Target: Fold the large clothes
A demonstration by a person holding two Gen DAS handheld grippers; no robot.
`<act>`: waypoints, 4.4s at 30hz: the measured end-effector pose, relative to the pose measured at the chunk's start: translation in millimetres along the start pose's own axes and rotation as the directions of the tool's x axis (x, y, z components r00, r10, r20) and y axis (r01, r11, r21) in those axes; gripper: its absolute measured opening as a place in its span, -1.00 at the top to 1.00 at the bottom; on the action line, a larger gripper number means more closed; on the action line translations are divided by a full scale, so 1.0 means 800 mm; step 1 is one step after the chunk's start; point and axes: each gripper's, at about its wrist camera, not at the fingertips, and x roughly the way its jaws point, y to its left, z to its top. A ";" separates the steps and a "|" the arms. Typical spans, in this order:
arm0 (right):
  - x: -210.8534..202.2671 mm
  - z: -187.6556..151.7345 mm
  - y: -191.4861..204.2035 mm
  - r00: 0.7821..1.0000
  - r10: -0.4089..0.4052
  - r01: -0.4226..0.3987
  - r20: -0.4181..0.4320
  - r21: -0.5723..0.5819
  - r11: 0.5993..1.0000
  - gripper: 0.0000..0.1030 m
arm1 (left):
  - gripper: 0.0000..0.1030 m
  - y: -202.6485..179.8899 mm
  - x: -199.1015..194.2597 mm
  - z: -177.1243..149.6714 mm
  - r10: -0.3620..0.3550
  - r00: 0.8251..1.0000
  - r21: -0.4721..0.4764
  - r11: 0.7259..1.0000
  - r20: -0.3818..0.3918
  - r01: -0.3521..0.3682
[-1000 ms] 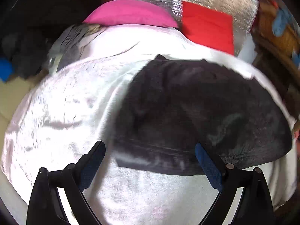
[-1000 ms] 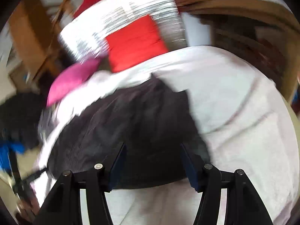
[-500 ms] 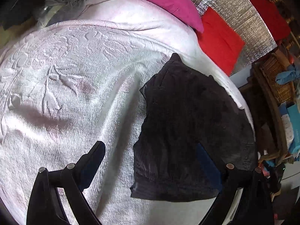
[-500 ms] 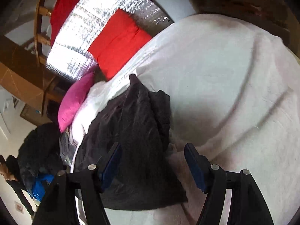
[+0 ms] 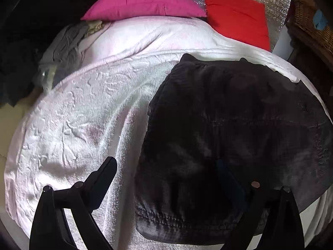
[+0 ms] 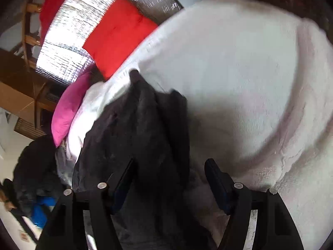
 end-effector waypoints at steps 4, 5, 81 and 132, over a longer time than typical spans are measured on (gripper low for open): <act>-0.058 -0.018 0.054 0.971 0.000 0.039 0.238 -0.158 0.987 -0.41 | -0.87 -0.011 -0.006 -0.003 0.054 0.998 0.032 0.998 0.028 -0.055; -0.068 -0.026 0.068 0.960 0.026 0.033 0.280 -0.206 0.978 -0.40 | -0.87 -0.010 -0.010 -0.006 0.062 0.998 0.035 0.997 0.033 -0.063; 0.025 0.015 -0.016 1.000 -0.007 0.006 -0.023 -0.043 0.999 -0.48 | -0.87 -0.005 0.008 0.025 0.016 0.997 0.089 0.996 0.069 -0.022; 0.056 -0.010 0.024 0.994 0.093 -0.100 -0.057 -0.120 0.988 -0.29 | -0.66 0.068 0.052 0.040 -0.525 0.847 -0.239 0.836 -0.085 0.495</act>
